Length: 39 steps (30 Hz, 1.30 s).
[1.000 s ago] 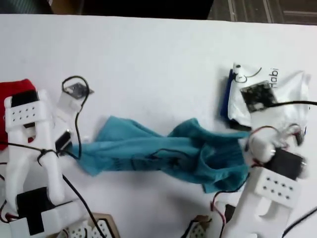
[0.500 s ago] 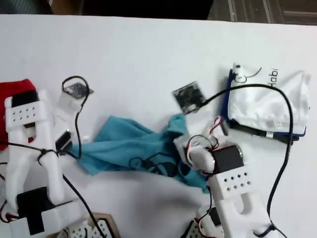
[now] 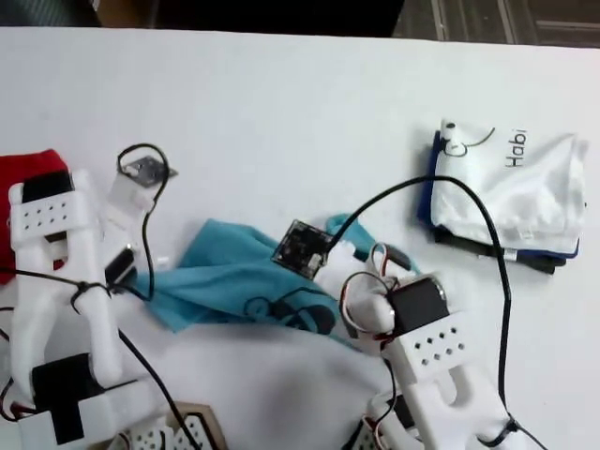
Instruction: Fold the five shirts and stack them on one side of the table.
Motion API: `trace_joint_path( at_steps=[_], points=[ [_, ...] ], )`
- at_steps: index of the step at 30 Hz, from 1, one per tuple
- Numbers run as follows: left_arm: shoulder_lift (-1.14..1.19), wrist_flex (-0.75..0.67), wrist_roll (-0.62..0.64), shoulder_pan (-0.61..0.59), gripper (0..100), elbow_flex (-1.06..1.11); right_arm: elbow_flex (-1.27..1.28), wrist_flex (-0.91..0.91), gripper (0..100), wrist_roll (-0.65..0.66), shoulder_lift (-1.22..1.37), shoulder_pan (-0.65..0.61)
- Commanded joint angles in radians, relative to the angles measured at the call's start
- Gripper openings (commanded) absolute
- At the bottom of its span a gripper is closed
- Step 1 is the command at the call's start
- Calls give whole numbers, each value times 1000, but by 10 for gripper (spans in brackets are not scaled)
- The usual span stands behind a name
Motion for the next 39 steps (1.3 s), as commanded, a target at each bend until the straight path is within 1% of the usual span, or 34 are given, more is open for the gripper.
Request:
trace_joint_path(
  at_steps=[1, 4, 6, 8, 11, 16, 19, 23, 26, 30, 35, 39],
  points=[
    [-32, -8, 5, 3, 26, -10, 46, -70, 412, 6, -21, 8],
    [-32, -6, 46, 2, 26, -10, 133, -226, 412, -11, -19, 65],
    [-32, -6, 78, 5, 26, -10, 149, -364, 412, -109, -7, 101],
    [-32, -8, 89, 6, 26, -10, 129, -473, 412, -195, 35, 131],
    [-32, -6, 87, 6, 26, -10, 25, -536, 412, -242, 142, 174],
    [-32, -3, 89, 5, 26, -10, -241, -496, 412, -259, 321, 220],
    [-32, -3, 89, 5, 26, -8, -342, -487, 412, -259, 437, 186],
    [-34, -5, 89, 5, 26, -10, -384, -492, 412, -258, 653, 120],
    [-34, -3, 89, 5, 26, -10, -451, -506, 412, -259, 822, 122],
    [-34, -6, 89, 6, 26, -10, -605, -498, 412, -261, 1018, 137],
    [-34, -9, 81, 14, 26, -10, -824, -394, 411, -261, 1210, 137],
    [-34, -9, 80, 49, 26, -10, -961, -208, 411, -255, 1310, 142]
  ],
)
